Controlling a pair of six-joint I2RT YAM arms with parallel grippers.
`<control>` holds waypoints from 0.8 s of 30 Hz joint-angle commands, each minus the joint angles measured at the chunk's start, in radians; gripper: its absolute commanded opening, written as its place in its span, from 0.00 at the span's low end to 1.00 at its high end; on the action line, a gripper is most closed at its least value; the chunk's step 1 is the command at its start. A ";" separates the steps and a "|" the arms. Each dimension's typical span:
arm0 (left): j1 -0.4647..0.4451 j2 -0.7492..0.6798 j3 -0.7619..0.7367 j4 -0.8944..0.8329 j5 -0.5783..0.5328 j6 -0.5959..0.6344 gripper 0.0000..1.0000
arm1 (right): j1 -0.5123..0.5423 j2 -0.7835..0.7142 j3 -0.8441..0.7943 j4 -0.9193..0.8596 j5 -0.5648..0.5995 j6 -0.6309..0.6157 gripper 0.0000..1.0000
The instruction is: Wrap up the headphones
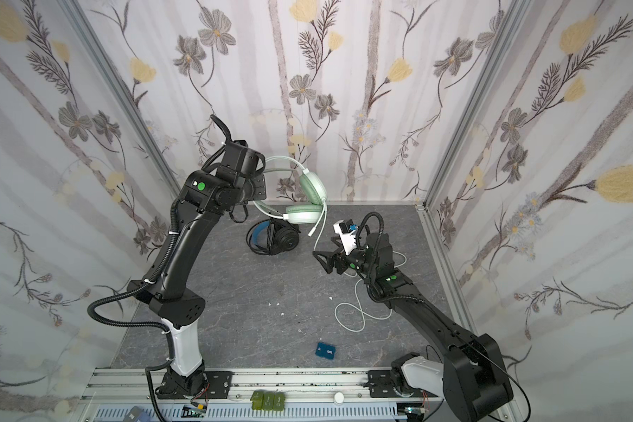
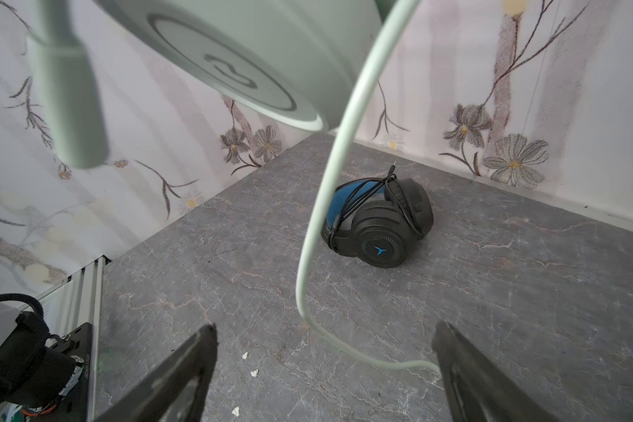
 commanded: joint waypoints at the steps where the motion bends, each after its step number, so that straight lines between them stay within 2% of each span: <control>1: 0.007 -0.019 0.011 0.033 0.039 -0.044 0.00 | 0.001 0.053 -0.002 0.093 -0.042 0.011 0.92; 14: 0.030 -0.063 0.015 0.075 0.163 -0.066 0.00 | 0.004 0.190 0.051 0.172 -0.102 0.011 0.88; 24: 0.043 -0.088 0.007 0.066 0.164 -0.095 0.00 | 0.004 0.266 0.062 0.163 -0.131 0.014 0.58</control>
